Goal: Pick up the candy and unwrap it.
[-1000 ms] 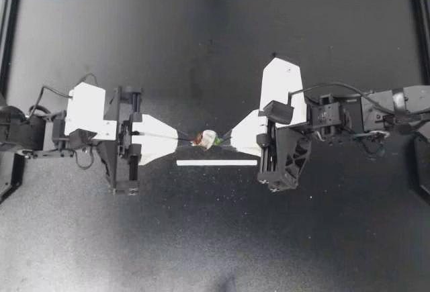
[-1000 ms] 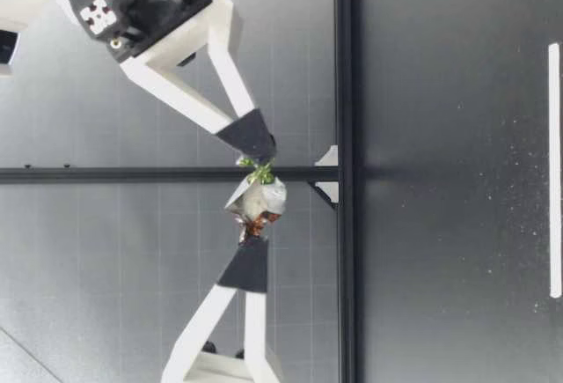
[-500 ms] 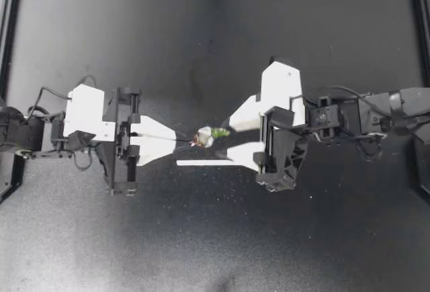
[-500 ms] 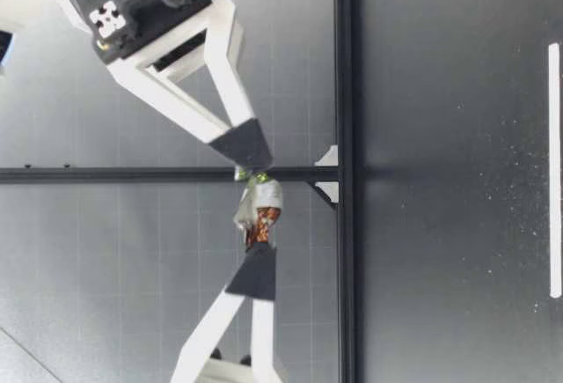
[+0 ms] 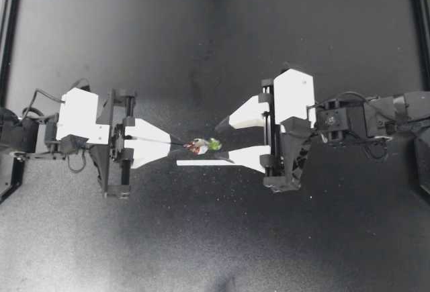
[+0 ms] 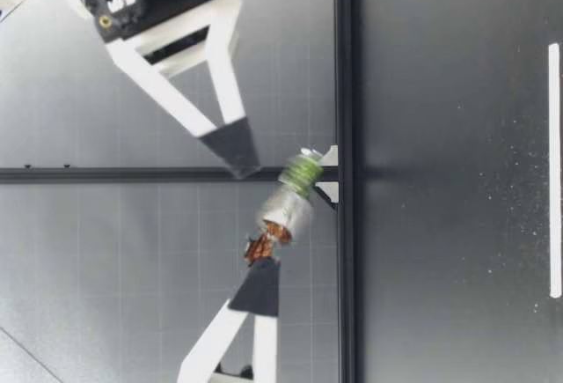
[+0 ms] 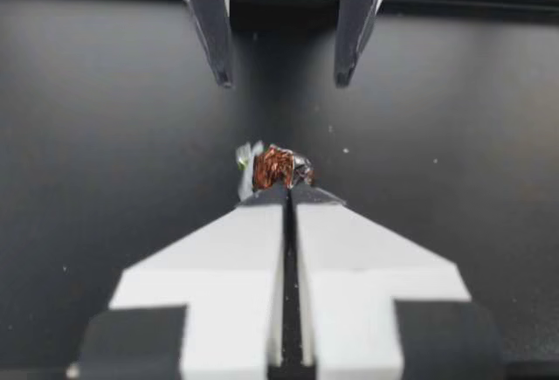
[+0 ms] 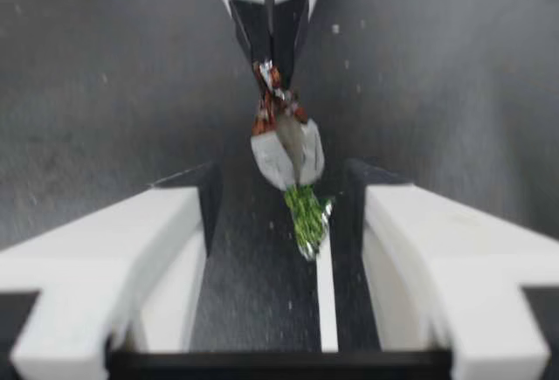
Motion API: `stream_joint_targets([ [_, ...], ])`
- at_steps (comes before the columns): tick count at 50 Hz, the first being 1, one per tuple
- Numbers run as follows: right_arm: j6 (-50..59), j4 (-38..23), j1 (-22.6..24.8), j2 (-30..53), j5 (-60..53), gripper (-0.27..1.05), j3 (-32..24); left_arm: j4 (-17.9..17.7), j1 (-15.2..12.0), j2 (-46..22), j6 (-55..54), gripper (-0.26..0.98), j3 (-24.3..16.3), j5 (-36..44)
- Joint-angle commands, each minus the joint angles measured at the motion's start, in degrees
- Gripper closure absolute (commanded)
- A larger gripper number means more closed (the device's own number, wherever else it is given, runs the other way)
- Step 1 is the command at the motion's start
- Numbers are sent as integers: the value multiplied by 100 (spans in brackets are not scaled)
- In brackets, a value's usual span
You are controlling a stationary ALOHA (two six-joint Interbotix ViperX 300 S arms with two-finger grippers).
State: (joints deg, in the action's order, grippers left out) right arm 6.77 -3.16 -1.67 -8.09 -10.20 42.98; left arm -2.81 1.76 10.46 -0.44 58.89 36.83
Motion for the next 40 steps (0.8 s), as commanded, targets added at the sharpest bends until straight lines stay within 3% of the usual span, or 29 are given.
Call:
stream_joint_targets([
  [1, -18, -9, 18, -70, -229, 20, -97, 149, 18, 114, 9, 88, -97, 53],
  [11, 35, -9, 18, 105, -431, 20, -202, 782, 35, 105, 141, 88, -123, 229],
  [40, 334, 0, 220, 360, -686, 21, -308, 809, 35, 132, 536, 88, -158, 316],
])
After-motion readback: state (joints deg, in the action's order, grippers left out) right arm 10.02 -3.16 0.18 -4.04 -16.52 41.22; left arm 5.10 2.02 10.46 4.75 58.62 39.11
